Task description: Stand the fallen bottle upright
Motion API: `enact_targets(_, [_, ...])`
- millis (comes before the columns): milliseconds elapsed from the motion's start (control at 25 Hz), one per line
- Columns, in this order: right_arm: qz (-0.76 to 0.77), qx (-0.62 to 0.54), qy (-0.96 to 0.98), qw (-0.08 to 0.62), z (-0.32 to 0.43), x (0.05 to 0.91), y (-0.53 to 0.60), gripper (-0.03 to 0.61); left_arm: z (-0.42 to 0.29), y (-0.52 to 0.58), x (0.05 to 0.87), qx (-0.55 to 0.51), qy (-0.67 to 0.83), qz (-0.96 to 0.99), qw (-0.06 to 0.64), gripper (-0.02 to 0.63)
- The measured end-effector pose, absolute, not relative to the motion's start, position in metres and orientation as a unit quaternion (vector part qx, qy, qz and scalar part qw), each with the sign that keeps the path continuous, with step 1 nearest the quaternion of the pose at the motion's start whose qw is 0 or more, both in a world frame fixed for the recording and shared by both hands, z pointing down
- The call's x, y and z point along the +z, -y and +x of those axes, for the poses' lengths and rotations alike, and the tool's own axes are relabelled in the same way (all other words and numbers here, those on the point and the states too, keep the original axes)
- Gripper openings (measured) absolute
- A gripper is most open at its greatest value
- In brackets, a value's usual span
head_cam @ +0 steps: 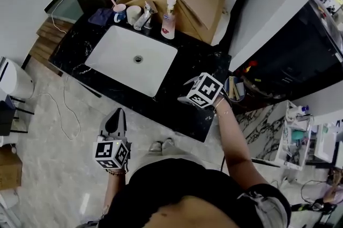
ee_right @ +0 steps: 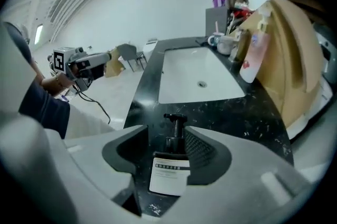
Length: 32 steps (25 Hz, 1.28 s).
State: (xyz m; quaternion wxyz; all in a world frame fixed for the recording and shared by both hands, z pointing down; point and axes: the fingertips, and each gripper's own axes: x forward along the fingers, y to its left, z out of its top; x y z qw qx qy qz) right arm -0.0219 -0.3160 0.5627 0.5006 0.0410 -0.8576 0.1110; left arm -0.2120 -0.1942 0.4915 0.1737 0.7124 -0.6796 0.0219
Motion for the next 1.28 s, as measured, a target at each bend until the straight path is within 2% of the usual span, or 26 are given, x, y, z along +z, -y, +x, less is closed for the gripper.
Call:
enact_targets(200, [-0.005,0.139,0.791,0.596,-0.03,0.596,0.321,0.217,-0.222,0.181,0.492,0.018,0.701,0.691,0.176,0.002])
enact_targets(600, [-0.032,0.148,0.721,0.676,-0.038,0.631,0.331,0.213,-0.232,0.167,0.488,0.008,0.726,0.666,0.174,0.002])
enact_targets(760, [-0.041,0.146,0.716,0.682,-0.041,0.641,0.326,0.138,-0.234,0.162,0.49,0.01,0.731,0.659,0.177,0.002])
enact_targets(1040, [-0.072,0.115,0.731,0.668,-0.041,0.636,0.317,0.118,-0.229,0.166,0.491,0.003,0.725,0.663,0.183,0.002])
enact_targets(1280, [-0.039,0.106,0.797,0.593,-0.029,0.609,0.318,0.11,-0.218,0.177,0.485,-0.007,0.709,0.681,0.18,0.002])
